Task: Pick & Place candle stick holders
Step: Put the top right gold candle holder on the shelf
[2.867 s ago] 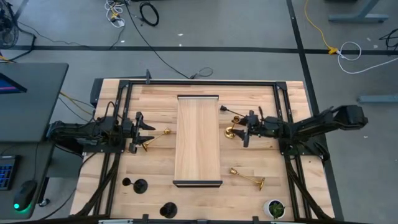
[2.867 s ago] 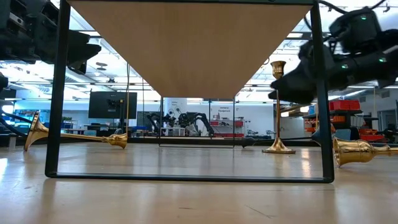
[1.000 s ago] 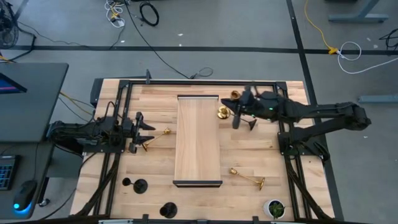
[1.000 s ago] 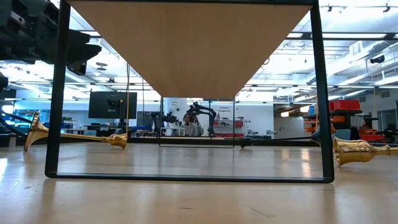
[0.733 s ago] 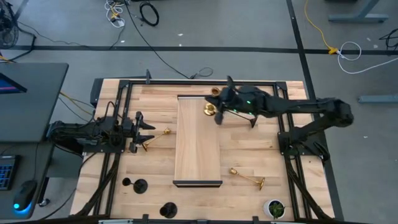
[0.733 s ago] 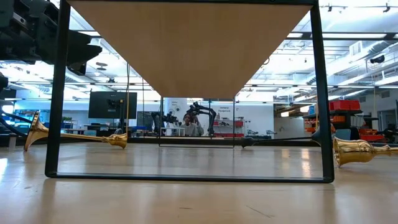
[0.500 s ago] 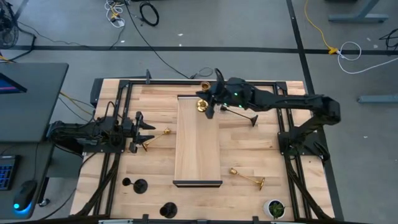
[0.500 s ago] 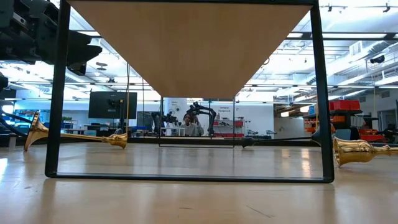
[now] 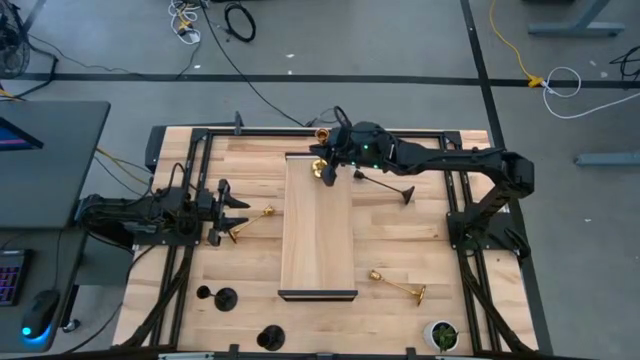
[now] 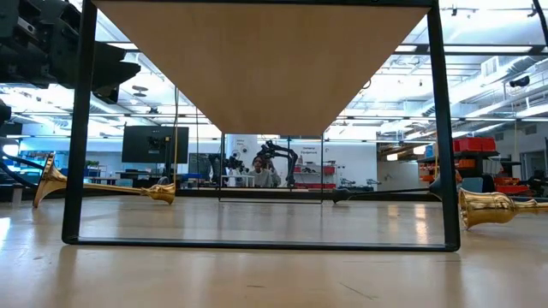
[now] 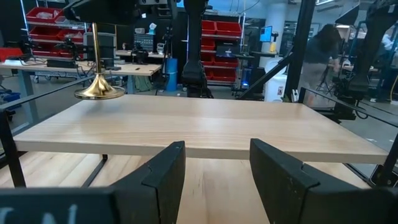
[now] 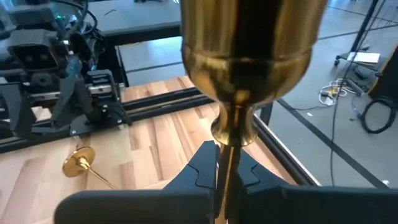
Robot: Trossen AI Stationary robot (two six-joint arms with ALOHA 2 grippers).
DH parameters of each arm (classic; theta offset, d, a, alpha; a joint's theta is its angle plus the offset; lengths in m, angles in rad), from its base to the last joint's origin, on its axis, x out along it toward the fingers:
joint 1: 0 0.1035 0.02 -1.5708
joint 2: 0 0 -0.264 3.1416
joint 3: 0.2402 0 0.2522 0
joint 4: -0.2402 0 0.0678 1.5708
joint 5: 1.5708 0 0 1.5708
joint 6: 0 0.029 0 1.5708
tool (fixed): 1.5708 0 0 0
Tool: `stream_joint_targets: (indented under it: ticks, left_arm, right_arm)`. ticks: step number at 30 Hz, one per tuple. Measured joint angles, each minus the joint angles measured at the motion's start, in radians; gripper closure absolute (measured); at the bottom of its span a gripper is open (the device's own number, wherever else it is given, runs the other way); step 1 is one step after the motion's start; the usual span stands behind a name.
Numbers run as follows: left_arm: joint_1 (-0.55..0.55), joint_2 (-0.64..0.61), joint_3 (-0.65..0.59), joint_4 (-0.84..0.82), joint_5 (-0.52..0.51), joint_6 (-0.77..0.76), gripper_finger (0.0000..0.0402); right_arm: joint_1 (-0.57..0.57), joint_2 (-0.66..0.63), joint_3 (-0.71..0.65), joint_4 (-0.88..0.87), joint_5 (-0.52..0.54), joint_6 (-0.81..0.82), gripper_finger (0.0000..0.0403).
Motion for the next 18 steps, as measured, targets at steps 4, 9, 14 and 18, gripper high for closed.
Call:
stream_joint_targets:
  ticks: [4, 9, 14, 18]
  left_arm:
    - [0.0, 0.0, 0.0, 0.0, 0.0, 0.0, 0.022]
    - [0.0, 0.0, 0.0, 0.001, 0.0, 0.0, 0.022]
    - [0.0, 0.0, 0.0, 0.001, 0.0, 0.0, 0.022]
    - [0.0, 0.0, 0.0, 0.0, 0.0, -0.001, 0.022]
  right_arm:
    - [0.0, 0.0, 0.0, -0.002, -0.023, 0.0, 0.0401]
    - [0.0, 0.0, -0.013, 0.0, -0.023, -0.007, 0.0401]
    - [-0.009, 0.0, -0.013, -0.002, -0.023, -0.003, 0.0401]
    - [-0.009, -0.001, -0.013, -0.016, -0.023, -0.006, 0.0401]
